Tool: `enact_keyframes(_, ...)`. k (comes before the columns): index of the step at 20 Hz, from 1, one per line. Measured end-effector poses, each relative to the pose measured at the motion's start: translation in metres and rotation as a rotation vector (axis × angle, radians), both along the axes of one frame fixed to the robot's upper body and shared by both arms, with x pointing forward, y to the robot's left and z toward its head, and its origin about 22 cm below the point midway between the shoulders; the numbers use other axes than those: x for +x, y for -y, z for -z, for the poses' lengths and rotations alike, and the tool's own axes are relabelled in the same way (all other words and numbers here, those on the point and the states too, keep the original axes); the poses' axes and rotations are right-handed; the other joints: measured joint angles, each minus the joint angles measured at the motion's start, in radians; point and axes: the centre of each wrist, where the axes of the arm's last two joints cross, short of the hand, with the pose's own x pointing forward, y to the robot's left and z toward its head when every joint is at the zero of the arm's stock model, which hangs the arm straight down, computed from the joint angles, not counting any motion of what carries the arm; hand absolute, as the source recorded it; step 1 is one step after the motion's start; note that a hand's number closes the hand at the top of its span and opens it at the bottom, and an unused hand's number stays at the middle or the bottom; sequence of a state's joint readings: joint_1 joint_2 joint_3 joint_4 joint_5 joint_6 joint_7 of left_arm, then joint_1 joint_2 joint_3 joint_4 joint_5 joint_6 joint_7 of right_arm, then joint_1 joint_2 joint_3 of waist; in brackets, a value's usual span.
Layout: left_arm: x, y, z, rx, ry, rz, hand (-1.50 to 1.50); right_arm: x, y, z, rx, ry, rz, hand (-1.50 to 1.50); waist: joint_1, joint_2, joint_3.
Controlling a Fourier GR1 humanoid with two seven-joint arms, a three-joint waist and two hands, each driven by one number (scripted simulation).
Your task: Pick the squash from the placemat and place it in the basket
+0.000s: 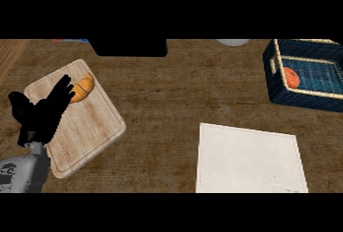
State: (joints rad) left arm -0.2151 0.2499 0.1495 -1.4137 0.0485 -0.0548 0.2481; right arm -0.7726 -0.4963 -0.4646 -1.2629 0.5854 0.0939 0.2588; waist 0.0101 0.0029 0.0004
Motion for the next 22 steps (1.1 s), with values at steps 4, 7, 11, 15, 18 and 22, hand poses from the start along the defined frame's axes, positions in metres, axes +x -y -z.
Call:
enact_keyframes(4,-0.002,-0.007,0.005,-0.001,-0.001,-0.006,0.0,0.008,0.003,0.003,0.018,0.024,-0.046,-1.5,-0.002,-0.001,0.0)
enact_keyframes(7,-0.004,-0.012,0.003,-0.001,0.004,-0.006,0.0,0.005,0.017,0.0,0.073,0.07,-0.032,-1.5,-0.003,-0.002,0.0)
enact_keyframes(11,-0.003,-0.013,0.003,0.006,0.004,-0.011,0.0,0.001,0.038,-0.01,0.225,0.144,0.041,-1.5,-0.006,-0.002,0.0)
enact_keyframes(15,-0.001,-0.01,0.003,0.004,0.008,-0.014,0.0,-0.016,0.077,-0.016,0.376,0.205,0.113,-1.5,-0.01,-0.002,0.0)
enact_keyframes(18,-0.002,-0.006,0.005,-0.001,0.004,-0.015,0.0,-0.039,0.119,-0.02,0.441,0.225,0.127,-1.5,-0.013,-0.002,0.0)
enact_keyframes(22,-0.004,-0.009,0.005,-0.001,0.009,-0.012,0.0,-0.075,0.171,-0.02,0.485,0.194,0.112,-1.5,-0.012,-0.001,0.001)
